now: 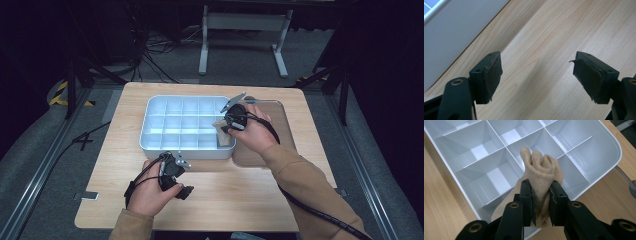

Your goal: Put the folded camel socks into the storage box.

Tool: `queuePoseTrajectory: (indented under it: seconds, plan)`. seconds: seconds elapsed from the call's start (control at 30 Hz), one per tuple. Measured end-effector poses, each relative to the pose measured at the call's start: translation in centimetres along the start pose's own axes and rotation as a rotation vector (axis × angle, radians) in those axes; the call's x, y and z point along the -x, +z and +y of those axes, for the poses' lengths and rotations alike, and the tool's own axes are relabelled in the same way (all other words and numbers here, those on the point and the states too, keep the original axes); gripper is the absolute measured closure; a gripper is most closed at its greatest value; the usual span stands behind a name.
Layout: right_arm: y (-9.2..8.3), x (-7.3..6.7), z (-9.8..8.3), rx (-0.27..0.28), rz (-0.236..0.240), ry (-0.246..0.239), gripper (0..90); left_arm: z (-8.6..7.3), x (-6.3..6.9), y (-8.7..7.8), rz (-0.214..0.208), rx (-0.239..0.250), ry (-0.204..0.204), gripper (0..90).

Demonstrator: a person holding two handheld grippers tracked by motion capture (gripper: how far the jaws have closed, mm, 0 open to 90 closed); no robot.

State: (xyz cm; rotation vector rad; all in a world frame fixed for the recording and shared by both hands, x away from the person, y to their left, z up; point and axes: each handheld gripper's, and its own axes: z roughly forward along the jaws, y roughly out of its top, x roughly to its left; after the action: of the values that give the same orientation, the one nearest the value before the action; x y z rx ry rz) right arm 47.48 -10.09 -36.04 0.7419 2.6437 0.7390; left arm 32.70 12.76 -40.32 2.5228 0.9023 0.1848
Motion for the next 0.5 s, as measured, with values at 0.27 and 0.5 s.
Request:
queuePoseTrajectory:
  seconds: [0.27,0.5]
  plan:
    - [1.1,-0.6,-0.2,-0.04,-0.001,-0.027,76.1,0.1,-0.1,0.0,-0.003,0.007,0.004,23.1]
    - [2.0,-1.0,-0.4,-0.091,-0.005,-0.032,76.4,0.1,-0.1,0.1,-0.009,0.003,0.008,22.9]
